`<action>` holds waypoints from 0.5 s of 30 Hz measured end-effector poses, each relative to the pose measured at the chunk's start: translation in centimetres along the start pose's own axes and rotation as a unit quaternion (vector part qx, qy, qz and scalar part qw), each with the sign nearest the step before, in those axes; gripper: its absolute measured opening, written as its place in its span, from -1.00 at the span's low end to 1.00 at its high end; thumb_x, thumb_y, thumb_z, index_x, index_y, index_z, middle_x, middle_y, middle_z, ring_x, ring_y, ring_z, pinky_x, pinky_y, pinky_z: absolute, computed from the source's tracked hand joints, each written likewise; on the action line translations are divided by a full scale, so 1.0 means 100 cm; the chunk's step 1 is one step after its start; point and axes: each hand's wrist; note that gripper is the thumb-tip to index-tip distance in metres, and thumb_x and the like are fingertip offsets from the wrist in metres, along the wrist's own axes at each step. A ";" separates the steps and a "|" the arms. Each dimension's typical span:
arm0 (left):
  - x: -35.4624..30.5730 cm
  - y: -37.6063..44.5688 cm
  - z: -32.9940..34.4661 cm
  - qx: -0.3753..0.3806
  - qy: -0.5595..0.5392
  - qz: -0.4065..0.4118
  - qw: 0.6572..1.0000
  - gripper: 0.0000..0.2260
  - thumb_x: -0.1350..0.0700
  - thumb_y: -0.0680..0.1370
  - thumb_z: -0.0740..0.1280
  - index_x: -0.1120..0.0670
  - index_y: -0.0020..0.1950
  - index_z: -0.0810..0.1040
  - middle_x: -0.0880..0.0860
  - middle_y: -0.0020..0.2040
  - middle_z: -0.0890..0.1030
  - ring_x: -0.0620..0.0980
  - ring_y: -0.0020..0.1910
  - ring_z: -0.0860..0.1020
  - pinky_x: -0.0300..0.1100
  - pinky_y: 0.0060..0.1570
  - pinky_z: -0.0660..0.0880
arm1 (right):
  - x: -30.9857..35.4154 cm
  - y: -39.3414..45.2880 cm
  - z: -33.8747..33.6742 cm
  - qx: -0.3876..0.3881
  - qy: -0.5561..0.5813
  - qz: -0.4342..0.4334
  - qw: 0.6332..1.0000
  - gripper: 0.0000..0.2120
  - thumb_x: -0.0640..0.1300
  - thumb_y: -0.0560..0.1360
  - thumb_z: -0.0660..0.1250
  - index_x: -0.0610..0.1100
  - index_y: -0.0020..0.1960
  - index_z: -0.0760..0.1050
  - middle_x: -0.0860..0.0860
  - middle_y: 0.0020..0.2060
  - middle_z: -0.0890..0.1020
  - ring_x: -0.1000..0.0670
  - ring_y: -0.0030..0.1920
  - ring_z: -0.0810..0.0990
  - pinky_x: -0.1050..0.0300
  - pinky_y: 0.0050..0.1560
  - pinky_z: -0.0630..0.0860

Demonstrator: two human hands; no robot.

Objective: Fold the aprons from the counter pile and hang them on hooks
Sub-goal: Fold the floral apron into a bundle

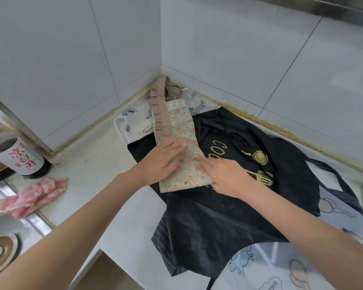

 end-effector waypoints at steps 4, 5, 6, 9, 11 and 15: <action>-0.012 0.005 0.026 0.159 0.032 -0.041 0.986 -0.56 -0.01 0.67 -0.02 0.13 0.52 0.13 0.04 0.54 0.13 -0.03 0.53 0.00 -0.28 0.40 -0.12 | 0.021 -0.027 0.012 -0.007 -0.005 -0.062 0.998 -0.44 -0.15 0.00 0.58 -0.24 0.00 0.65 -0.12 -0.07 0.69 -0.06 -0.08 0.69 0.14 -0.14 0.62; -0.010 -0.002 0.032 0.184 0.010 -0.053 0.981 -0.56 0.01 0.67 -0.01 0.15 0.52 0.14 0.05 0.53 0.14 -0.03 0.52 0.04 -0.34 0.37 -0.12 | 0.024 -0.032 0.016 0.006 0.010 -0.072 0.997 -0.43 -0.15 0.06 0.58 -0.23 0.07 0.63 -0.13 -0.01 0.67 -0.06 -0.01 0.67 0.13 -0.10 0.62; -0.008 -0.011 0.038 0.194 -0.021 -0.067 0.978 -0.56 0.01 0.67 0.00 0.14 0.52 0.14 0.04 0.54 0.13 -0.03 0.52 0.06 -0.37 0.35 -0.12 | 0.028 -0.035 0.017 0.039 0.043 -0.071 0.996 -0.42 -0.17 0.20 0.54 -0.23 0.20 0.55 -0.15 0.13 0.62 -0.07 0.13 0.61 0.10 0.02 0.60; 0.003 -0.031 0.053 0.152 -0.211 -0.181 0.948 -0.57 -0.08 0.64 0.02 0.01 0.49 0.25 -0.02 0.50 0.22 -0.03 0.48 0.18 -0.28 0.40 0.03 | 0.029 -0.040 0.021 0.140 0.095 -0.052 0.984 -0.53 -0.17 0.52 0.26 -0.11 0.42 0.33 -0.08 0.29 0.48 -0.06 0.28 0.46 -0.01 0.20 0.47; 0.007 -0.036 0.057 0.107 -0.400 -0.258 0.873 -0.58 -0.13 0.63 0.02 0.00 0.40 0.39 -0.02 0.43 0.36 -0.06 0.41 0.30 -0.22 0.38 0.13 | 0.030 -0.034 0.014 0.169 0.175 -0.041 0.969 -0.75 -0.14 0.54 0.24 -0.12 0.20 0.51 -0.07 0.03 0.60 -0.06 0.04 0.56 0.03 0.01 0.50; 0.015 -0.040 0.053 0.031 -0.593 -0.293 0.749 -0.46 -0.22 0.61 -0.09 0.09 0.21 0.51 0.04 0.24 0.57 -0.07 0.23 0.50 -0.14 0.31 0.33 | 0.013 0.006 0.000 0.288 0.243 0.002 0.926 -0.79 -0.07 0.43 0.40 -0.12 -0.30 0.45 0.05 -0.38 0.47 0.06 -0.36 0.41 0.14 -0.30 0.33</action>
Point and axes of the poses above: each hand's wrist, its own y-axis towards the middle knuckle, its own z-axis out of the palm, x = y × z
